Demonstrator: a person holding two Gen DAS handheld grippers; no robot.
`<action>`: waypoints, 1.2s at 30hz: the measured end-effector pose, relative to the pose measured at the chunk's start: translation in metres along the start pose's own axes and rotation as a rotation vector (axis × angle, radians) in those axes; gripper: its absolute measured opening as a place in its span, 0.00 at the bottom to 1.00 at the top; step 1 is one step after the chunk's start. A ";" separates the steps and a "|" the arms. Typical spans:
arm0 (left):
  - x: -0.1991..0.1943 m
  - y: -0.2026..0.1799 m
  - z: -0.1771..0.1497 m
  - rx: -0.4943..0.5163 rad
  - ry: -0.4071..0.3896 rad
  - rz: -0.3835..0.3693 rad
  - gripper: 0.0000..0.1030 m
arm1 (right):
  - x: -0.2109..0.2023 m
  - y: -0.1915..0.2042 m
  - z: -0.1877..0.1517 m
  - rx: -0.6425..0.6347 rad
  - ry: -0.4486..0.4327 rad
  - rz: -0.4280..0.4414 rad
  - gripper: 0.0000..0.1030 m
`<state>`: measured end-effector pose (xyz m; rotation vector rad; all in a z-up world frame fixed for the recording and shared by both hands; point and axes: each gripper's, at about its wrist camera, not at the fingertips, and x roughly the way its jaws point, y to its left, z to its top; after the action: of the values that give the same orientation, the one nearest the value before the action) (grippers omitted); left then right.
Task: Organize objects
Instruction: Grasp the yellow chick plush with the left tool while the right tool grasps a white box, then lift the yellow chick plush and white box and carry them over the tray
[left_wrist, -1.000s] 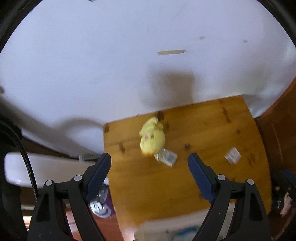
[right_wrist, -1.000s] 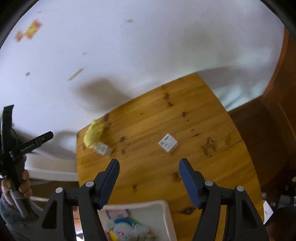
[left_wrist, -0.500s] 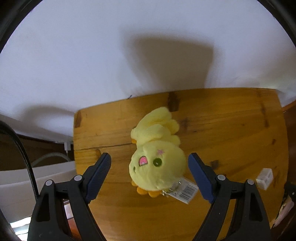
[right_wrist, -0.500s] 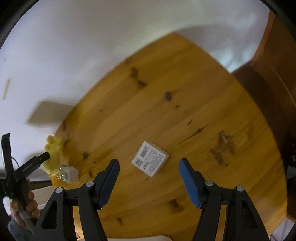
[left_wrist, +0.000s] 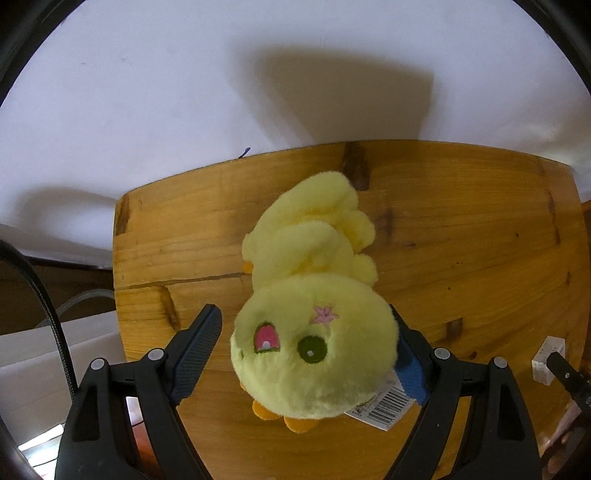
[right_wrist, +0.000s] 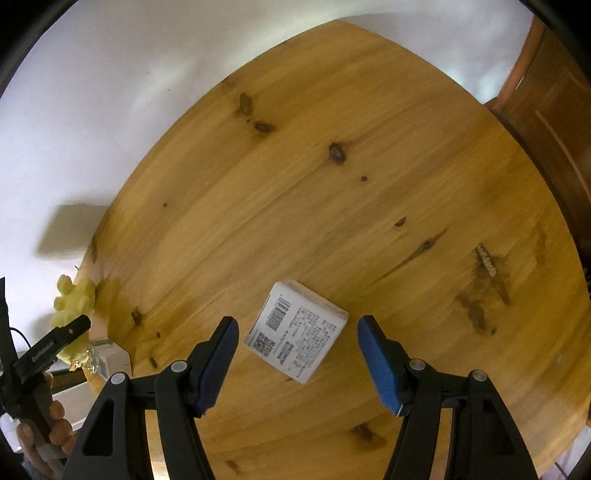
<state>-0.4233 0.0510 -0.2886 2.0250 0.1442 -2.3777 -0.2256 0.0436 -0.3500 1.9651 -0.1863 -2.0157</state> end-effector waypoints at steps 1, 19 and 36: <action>0.000 0.001 -0.001 -0.005 0.001 -0.001 0.85 | 0.001 0.001 0.001 0.004 0.002 -0.002 0.66; -0.013 -0.001 -0.030 -0.094 0.006 0.054 0.63 | -0.013 0.004 -0.017 -0.004 -0.027 0.013 0.56; -0.159 -0.047 -0.073 -0.194 -0.150 -0.030 0.61 | -0.125 0.026 -0.073 -0.156 -0.118 0.215 0.56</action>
<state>-0.3294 0.0960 -0.1407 1.7673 0.3877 -2.4144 -0.1492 0.0677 -0.2265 1.6592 -0.2487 -1.9443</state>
